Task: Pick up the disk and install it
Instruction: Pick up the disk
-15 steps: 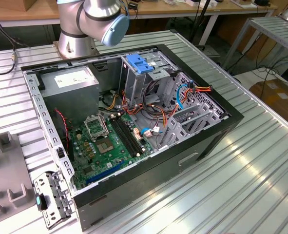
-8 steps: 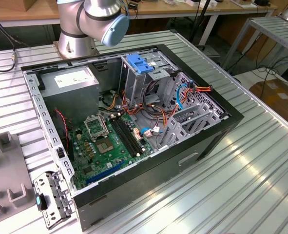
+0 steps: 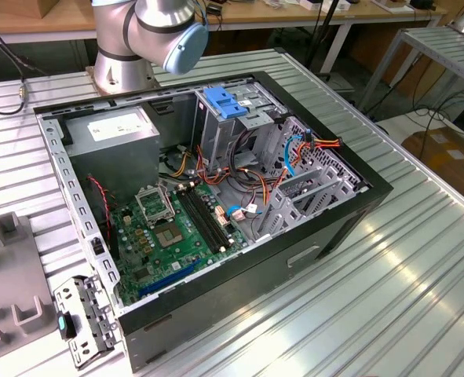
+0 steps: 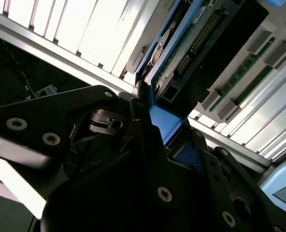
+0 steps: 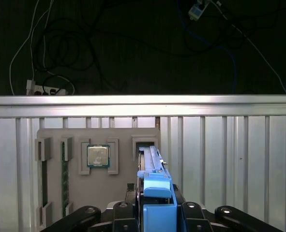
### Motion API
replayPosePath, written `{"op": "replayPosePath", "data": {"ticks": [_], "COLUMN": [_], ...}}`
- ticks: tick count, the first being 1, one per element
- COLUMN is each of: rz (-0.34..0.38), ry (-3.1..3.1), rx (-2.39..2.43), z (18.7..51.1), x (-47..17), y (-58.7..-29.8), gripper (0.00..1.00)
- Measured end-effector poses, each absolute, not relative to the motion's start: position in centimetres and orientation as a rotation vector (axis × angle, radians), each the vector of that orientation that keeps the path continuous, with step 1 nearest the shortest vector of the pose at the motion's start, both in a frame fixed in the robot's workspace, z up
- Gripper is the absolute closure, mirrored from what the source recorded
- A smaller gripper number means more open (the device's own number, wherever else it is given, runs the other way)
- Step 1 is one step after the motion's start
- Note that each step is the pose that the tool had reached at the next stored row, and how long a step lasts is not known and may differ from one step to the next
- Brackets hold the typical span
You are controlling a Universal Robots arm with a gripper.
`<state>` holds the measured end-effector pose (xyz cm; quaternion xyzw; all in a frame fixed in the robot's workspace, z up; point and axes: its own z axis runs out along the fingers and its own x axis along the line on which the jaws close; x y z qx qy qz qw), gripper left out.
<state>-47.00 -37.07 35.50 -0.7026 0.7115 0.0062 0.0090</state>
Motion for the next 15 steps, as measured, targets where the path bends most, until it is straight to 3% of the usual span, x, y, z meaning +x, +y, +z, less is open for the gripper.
{"op": "replayPosePath", "data": {"ticks": [15], "rz": [0.019], "ry": [2.223], "rx": [-2.195], "z": [36.42], "x": [-47.0], "y": [-37.07], "gripper": [0.63]}}
